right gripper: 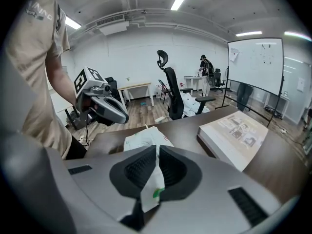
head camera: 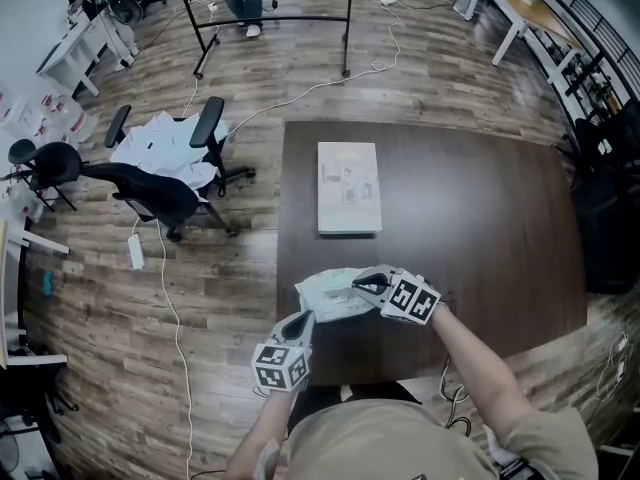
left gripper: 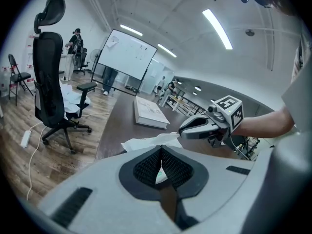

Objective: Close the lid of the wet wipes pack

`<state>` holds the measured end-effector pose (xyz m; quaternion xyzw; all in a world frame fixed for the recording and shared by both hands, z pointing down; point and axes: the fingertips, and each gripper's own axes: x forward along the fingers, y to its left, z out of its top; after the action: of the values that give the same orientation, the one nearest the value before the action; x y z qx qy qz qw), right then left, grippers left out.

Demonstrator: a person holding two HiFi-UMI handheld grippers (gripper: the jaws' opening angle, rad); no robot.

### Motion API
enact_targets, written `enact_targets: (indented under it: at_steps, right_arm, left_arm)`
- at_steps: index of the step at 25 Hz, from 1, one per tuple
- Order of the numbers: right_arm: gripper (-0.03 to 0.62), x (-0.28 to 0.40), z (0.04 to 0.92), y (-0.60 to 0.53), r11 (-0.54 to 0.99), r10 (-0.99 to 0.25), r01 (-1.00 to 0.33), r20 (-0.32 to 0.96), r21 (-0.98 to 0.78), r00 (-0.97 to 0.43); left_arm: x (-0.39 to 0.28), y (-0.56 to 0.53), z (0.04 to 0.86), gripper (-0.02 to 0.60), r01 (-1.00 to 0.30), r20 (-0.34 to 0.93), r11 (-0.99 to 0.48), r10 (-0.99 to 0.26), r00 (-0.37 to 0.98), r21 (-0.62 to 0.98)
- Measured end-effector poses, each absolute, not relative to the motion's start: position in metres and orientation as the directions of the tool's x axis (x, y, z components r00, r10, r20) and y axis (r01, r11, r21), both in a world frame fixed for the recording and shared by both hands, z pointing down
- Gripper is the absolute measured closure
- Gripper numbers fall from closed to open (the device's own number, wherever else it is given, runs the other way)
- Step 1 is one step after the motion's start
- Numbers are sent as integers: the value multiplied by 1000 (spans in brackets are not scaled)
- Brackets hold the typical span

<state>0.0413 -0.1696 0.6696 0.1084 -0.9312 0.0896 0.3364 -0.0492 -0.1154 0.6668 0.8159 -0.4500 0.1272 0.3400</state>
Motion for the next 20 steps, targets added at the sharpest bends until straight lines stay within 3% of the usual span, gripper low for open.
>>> enact_targets:
  at_steps: [20]
  right_arm:
    - [571, 49, 694, -133, 976, -95, -204, 710, -71, -698]
  left_arm:
    - [-44, -102, 664, 572, -823, 516, -353, -650, 558, 445]
